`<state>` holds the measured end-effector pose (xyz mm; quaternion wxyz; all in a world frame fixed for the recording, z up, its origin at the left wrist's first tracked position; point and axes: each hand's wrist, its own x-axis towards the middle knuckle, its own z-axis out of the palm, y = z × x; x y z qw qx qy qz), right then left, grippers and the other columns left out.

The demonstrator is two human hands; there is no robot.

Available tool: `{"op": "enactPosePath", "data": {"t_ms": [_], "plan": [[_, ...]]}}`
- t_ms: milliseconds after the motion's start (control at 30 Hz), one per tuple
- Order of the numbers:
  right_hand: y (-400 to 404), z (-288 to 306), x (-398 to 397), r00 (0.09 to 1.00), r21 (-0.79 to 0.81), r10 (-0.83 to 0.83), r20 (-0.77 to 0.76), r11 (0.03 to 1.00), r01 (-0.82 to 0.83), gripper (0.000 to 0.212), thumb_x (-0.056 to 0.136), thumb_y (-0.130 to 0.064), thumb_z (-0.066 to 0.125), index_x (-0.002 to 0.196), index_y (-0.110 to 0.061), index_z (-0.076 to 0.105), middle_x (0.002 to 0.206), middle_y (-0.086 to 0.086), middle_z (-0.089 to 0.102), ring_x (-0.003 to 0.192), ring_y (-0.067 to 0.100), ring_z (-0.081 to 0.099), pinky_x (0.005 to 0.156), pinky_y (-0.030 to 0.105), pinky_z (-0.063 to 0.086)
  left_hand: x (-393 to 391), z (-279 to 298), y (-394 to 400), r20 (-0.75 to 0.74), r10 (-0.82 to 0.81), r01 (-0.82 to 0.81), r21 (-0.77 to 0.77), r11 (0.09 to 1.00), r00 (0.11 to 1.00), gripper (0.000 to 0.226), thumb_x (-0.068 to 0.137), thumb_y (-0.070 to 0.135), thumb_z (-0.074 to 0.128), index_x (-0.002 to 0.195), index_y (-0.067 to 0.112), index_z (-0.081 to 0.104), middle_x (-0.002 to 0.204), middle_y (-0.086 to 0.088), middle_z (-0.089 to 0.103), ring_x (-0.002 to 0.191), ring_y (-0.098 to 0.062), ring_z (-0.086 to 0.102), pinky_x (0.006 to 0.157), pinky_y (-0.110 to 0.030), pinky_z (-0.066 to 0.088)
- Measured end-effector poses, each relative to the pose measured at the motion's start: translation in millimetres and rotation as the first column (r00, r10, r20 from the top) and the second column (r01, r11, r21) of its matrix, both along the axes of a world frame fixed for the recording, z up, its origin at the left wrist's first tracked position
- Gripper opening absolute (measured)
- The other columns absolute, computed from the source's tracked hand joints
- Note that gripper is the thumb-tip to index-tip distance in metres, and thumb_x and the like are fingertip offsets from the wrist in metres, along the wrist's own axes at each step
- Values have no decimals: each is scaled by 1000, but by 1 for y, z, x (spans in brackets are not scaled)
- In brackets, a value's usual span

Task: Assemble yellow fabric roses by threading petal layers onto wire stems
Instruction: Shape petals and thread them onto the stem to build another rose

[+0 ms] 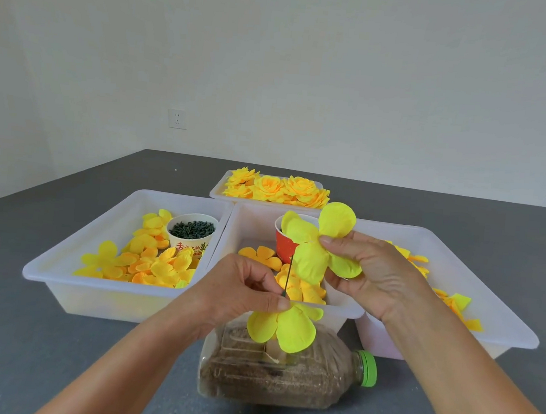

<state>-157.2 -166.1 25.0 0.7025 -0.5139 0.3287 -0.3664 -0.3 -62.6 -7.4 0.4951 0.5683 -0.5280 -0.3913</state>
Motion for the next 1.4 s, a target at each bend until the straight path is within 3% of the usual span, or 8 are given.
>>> {"op": "enactPosePath", "data": {"t_ms": [167, 333, 533, 733, 1000, 1133, 1233, 1400], "plan": [[4, 7, -2, 1000, 4, 18, -22, 1000, -18, 23, 63, -6, 72, 84, -11, 70, 81, 6, 72, 76, 19, 65, 65, 31, 52, 1, -1, 0, 0, -3, 3, 7, 1000, 1000, 22, 70, -5, 74, 59, 14, 71, 67, -4, 68, 68, -15, 60, 67, -21, 50], [10, 16, -2, 1000, 32, 27, -8, 999, -27, 36, 52, -11, 71, 87, -12, 68, 75, 4, 72, 65, 14, 68, 54, 27, 51, 1, -1, 0, 18, 3, -3, 3, 1000, 1000, 15, 71, -5, 74, 65, 7, 69, 82, -19, 67, 79, -24, 59, 72, -25, 50], [13, 26, -3, 995, 127, 46, 89, 990, -57, 9, 81, 3, 58, 84, -5, 63, 66, 9, 71, 55, 17, 68, 45, 26, 53, 1, -1, -1, 35, -6, 7, -8, 1000, 999, 11, 73, -6, 72, 68, 4, 68, 84, -19, 65, 80, -25, 57, 70, -23, 49], [6, 39, -8, 982, 173, -41, 185, 985, 9, 23, 67, -5, 67, 89, -10, 63, 76, 6, 72, 57, 16, 68, 48, 23, 53, 1, -1, -2, 31, -9, 9, -11, 1000, 999, 14, 73, -7, 72, 67, 5, 67, 83, -18, 64, 79, -25, 57, 74, -29, 48], [20, 21, 6, 987, 81, 154, -52, 985, -150, 46, 47, -12, 74, 93, -9, 68, 90, 9, 70, 77, 20, 64, 62, 29, 52, 3, -3, -2, 44, -11, 12, -24, 1000, 999, 10, 75, -4, 71, 83, -8, 69, 89, -23, 67, 83, -25, 59, 84, -38, 50], [23, 19, 12, 983, 91, 162, -90, 984, -154, 29, 50, -11, 73, 78, -12, 68, 81, 7, 70, 71, 18, 63, 58, 26, 50, 3, -4, -3, 51, -17, 18, -24, 1000, 999, 18, 76, -4, 71, 93, -10, 68, 96, -28, 68, 85, -25, 61, 87, -43, 50], [23, 17, 15, 981, 106, 164, -106, 983, -153, 19, 65, -6, 72, 83, -11, 68, 81, 6, 69, 69, 18, 63, 51, 24, 51, 3, -4, -3, 21, -45, 46, -38, 998, 999, 13, 75, -3, 71, 87, 3, 72, 88, -10, 73, 83, -17, 65, 82, -32, 54], [23, 18, 19, 980, 83, 128, -151, 990, -116, 11, 76, -3, 69, 69, -12, 65, 64, 3, 67, 53, 13, 62, 44, 22, 48, 4, -5, -3, 12, -60, 60, -49, 997, 998, 11, 76, -5, 70, 83, 3, 70, 80, -4, 71, 78, -13, 65, 78, -30, 54]]}}
